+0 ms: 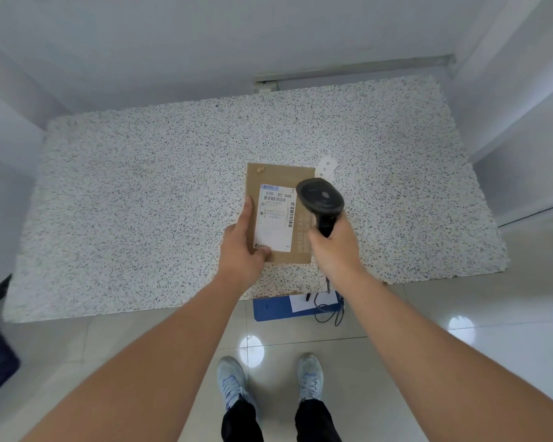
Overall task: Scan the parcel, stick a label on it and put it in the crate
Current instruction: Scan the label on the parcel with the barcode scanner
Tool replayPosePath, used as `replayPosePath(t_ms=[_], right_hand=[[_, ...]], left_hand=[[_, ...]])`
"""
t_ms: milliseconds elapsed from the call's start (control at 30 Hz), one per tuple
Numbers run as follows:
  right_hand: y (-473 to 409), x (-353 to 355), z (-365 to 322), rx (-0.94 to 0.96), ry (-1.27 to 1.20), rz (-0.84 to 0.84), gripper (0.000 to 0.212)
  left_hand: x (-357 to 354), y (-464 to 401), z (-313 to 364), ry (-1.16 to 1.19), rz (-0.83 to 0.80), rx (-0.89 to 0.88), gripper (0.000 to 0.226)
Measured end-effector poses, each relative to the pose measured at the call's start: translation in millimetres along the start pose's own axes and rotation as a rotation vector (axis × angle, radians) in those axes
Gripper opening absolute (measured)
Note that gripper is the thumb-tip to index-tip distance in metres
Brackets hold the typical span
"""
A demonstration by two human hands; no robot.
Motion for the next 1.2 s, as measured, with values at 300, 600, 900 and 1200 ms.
replayPosePath(t_ms=[300, 600, 900, 1200], right_hand=[[19, -9, 15, -0.125, 0.025, -0.095, 0.016], [43, -30, 9, -0.153, 0.076, -0.197, 0.013], [49, -33, 6, -0.139, 0.093, -0.214, 0.017], [32, -20, 14, -0.047, 0.149, -0.061, 0.027]], left_hand=[[-3, 6, 10, -0.040, 0.023, 0.015, 0.100], [-3, 13, 11, 0.006, 0.057, 0.024, 0.098], [-3, 16, 9, 0.013, 0.061, 0.047, 0.097], [9, 17, -8, -0.028, 0.085, 0.110, 0.100]])
Point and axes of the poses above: each hand's wrist, its own y-axis away from the middle knuckle, its own x-axis out of the back of the hand, z = x × y, the point moved 8 cm from there along -y, towards the middle knuckle, and after that the axes turned 14 degrees about -x, right-handed, at the moved point
